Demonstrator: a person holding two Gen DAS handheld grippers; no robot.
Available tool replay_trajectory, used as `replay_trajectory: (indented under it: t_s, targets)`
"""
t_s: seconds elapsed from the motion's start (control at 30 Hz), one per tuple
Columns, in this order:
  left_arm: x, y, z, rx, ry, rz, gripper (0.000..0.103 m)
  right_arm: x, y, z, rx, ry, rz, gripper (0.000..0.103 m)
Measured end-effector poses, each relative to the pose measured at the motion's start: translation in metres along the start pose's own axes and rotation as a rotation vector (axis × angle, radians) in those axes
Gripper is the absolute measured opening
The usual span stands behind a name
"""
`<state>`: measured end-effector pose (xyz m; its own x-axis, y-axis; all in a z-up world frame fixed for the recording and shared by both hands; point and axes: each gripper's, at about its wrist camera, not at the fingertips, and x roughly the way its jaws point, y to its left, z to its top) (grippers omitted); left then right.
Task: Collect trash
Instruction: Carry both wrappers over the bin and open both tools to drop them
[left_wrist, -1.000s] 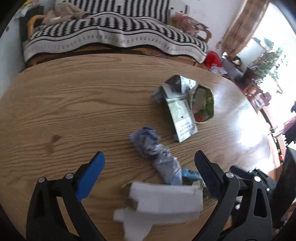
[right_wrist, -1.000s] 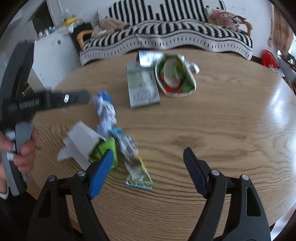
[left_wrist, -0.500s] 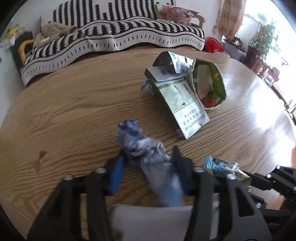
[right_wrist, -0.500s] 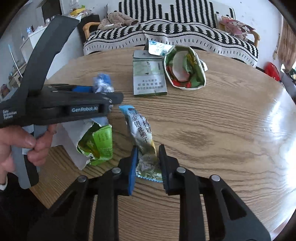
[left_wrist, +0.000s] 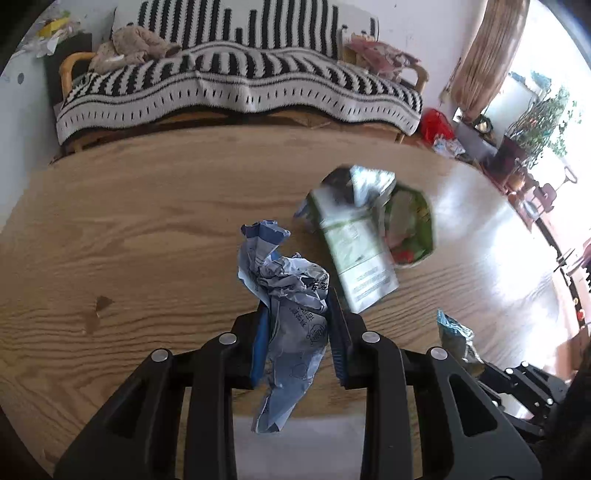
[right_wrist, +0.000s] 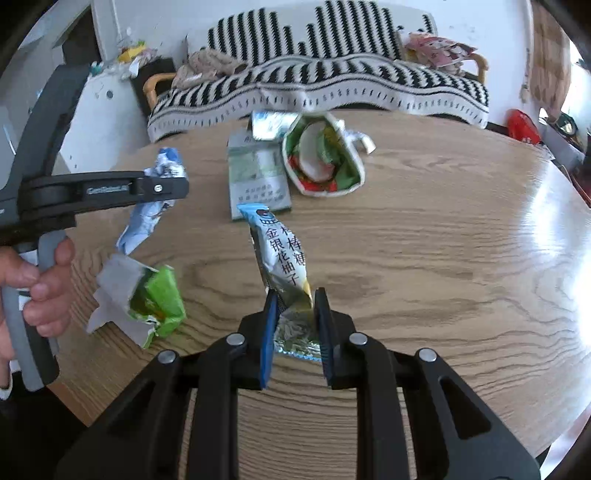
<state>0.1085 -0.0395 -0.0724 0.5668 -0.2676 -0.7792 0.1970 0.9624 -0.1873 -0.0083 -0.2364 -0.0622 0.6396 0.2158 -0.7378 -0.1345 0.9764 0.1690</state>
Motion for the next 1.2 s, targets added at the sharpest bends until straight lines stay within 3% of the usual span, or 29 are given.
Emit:
replay_trajectory:
  t_s: [0.23, 0.4, 0.53, 0.7, 0.9, 1.2]
  targets:
    - [-0.027, -0.062, 0.013, 0.061, -0.074, -0.045, 0.028, -0.051, -0.061, 0.001, 0.215, -0.087, -0.025, 0.021]
    - [-0.027, -0.14, 0.001, 0.163, -0.057, -0.143, 0.028, -0.11, -0.124, -0.025, 0.295, -0.122, -0.146, 0.021]
    - [-0.026, -0.218, -0.016, 0.241, -0.033, -0.27, 0.028, -0.153, -0.179, -0.065, 0.371, -0.131, -0.255, 0.021]
    - [-0.023, -0.319, -0.058, 0.378, 0.004, -0.415, 0.028, -0.2, -0.253, -0.138, 0.524, -0.11, -0.38, 0.021]
    - [-0.011, -0.412, -0.124, 0.546, 0.069, -0.523, 0.028, -0.226, -0.306, -0.214, 0.658, -0.076, -0.445, 0.021]
    - [0.04, -0.473, -0.193, 0.706, 0.287, -0.581, 0.028, -0.234, -0.336, -0.267, 0.735, -0.05, -0.465, 0.021]
